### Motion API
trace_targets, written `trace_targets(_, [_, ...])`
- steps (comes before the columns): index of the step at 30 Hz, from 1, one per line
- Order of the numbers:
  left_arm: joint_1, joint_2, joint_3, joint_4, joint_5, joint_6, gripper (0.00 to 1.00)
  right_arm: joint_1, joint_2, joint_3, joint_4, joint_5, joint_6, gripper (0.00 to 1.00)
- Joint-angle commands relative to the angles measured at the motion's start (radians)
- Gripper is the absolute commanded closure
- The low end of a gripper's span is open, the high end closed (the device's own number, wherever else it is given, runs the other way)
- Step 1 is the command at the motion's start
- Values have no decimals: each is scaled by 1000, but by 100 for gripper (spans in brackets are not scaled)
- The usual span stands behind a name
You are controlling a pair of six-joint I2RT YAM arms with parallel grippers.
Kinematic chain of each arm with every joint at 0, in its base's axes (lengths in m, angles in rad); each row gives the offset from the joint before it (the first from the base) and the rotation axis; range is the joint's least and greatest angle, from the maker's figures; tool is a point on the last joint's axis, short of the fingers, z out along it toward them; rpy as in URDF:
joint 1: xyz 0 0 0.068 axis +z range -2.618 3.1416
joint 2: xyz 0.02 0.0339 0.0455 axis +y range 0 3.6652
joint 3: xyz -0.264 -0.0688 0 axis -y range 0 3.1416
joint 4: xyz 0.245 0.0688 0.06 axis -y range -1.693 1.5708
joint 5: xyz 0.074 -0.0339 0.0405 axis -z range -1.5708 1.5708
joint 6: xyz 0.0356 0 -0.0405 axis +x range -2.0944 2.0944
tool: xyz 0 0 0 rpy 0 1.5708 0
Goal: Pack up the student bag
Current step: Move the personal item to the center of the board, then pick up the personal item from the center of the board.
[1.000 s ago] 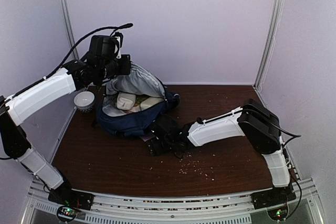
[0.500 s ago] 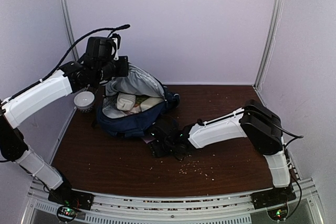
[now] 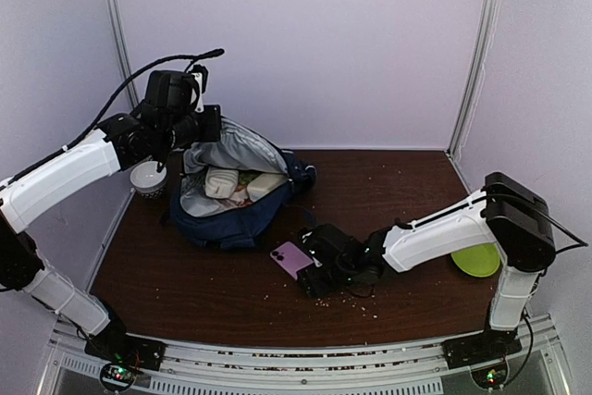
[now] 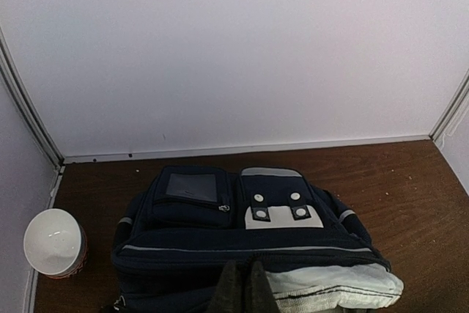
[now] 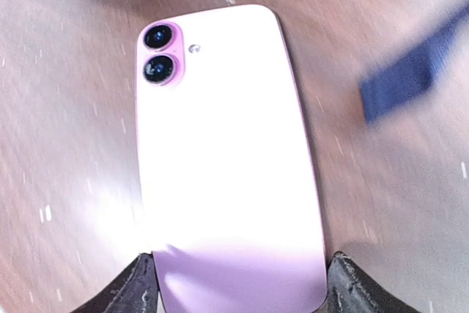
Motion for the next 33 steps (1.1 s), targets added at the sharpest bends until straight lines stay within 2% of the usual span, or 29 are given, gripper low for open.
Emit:
trace_targets(1, [12, -74, 12, 165, -22, -26, 100, 7, -84, -54, -104, -49, 57, 22])
trace_targets(4, [11, -75, -4, 165, -9, -47, 100, 3, -93, 20, -209, -35, 41, 11])
trace_targets(7, [11, -74, -19, 164, 10, -71, 100, -4, -61, 91, -277, -23, 11, 9])
trace_targets(16, [12, -94, -50, 140, 22, -84, 100, -17, 86, 199, -362, -68, -64, 8])
trace_targets(23, [11, -93, -72, 134, 45, -93, 100, -20, 129, 232, -406, -23, -84, 8])
trace_targets(27, [12, -96, -102, 128, 72, -109, 100, -19, 165, 239, -448, -11, -109, 14])
trace_targets(33, [11, -117, -199, 130, 100, -141, 100, -2, 112, 109, -428, -36, -67, 35])
